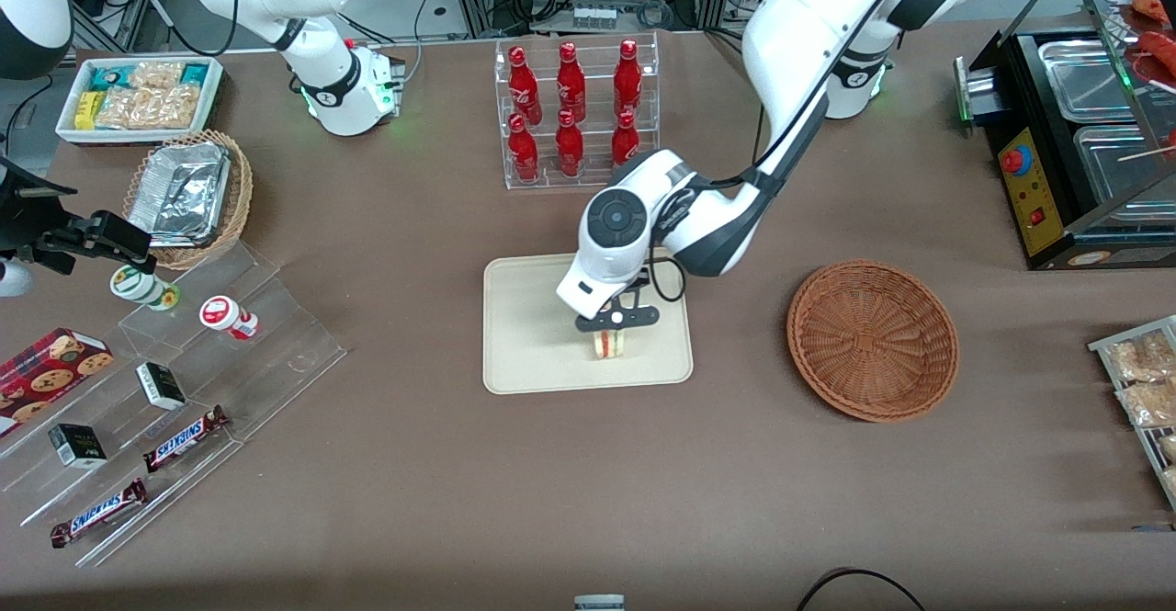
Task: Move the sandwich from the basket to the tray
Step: 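Carry the sandwich with the left gripper over the cream tray, then lower the sandwich onto the tray and open the left gripper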
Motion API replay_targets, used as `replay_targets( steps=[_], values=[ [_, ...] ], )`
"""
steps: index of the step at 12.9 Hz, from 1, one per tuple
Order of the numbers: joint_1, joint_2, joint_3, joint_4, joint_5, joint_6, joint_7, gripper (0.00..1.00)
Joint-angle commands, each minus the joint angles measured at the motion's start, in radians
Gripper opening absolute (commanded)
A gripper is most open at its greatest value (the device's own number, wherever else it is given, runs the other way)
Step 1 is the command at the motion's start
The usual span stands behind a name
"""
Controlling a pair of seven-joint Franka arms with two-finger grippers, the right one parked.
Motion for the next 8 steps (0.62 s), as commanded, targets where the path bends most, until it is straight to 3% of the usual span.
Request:
replay_targets(
  steps=[1, 8],
  values=[
    [-0.042, 0.08, 0.011, 0.132, 0.007, -0.061, -0.034, 0.0],
    [-0.056, 0.104, 0.011, 0.132, 0.011, -0.035, -0.131, 0.0]
  ],
)
